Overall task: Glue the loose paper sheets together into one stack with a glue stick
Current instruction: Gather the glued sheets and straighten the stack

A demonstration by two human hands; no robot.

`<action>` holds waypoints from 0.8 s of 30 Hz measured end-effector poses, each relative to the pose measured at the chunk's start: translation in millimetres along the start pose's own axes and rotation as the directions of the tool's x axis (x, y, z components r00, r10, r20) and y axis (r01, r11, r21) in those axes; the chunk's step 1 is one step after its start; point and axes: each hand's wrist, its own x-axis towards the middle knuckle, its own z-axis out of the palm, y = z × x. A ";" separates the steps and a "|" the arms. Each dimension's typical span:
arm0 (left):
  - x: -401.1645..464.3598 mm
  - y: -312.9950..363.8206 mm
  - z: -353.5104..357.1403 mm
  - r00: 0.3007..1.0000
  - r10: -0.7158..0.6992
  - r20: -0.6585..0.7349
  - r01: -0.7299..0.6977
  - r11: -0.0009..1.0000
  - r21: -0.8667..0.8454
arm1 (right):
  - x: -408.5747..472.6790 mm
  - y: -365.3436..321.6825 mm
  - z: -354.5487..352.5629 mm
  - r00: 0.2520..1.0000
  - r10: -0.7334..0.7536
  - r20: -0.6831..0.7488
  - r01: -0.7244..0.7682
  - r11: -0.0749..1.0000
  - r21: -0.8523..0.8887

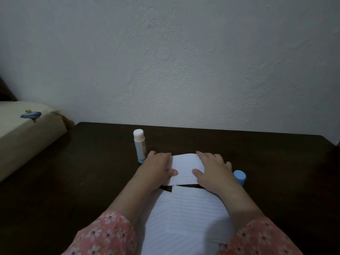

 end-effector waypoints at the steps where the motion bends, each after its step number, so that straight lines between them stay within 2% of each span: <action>1: 0.9 -0.4 0.0 1.000 -0.002 -0.011 0.002 1.000 0.002 | 0.5 -0.7 -0.4 1.000 0.004 -0.014 -0.004 1.000 0.011; 4: 6.3 -5.6 5.7 0.996 0.034 -0.081 -0.036 0.999 -0.013 | 0.8 -3.8 -2.3 0.996 0.000 -0.084 0.006 0.998 0.067; 7: 6.1 -10.2 14.2 0.979 0.072 -0.190 -0.091 0.992 -0.092 | -1.4 -10.0 -4.8 0.983 0.004 -0.182 0.042 0.967 0.252; 10: 1.4 -9.5 16.8 0.940 0.100 -0.327 -0.173 0.964 -0.204 | -6.7 -12.0 -12.3 0.964 -0.012 -0.266 0.139 0.873 0.468; 15: -13.5 -3.9 2.9 0.901 0.030 -0.434 -0.265 0.828 -0.493 | -28.0 -3.6 -34.8 0.944 -0.005 -0.329 0.249 0.665 0.705; 17: -23.0 -3.8 -9.4 0.924 0.004 -0.383 -0.227 0.812 -0.538 | -38.5 1.4 -41.5 0.951 -0.010 -0.309 0.249 0.614 0.749; 19: -36.5 -4.6 -20.6 0.966 0.013 -0.260 -0.153 0.836 -0.526 | -52.3 4.7 -43.6 0.972 -0.018 -0.232 0.194 0.614 0.765; 22: -63.1 -3.2 -25.3 0.997 0.027 -0.068 -0.053 0.915 -0.400 | -76.5 2.8 -37.6 0.998 0.013 -0.056 0.029 0.719 0.695; 24: -77.4 -3.7 -18.2 1.000 0.015 -0.006 -0.016 0.954 -0.298 | -92.0 0.2 -31.2 0.999 0.020 0.027 -0.032 0.786 0.618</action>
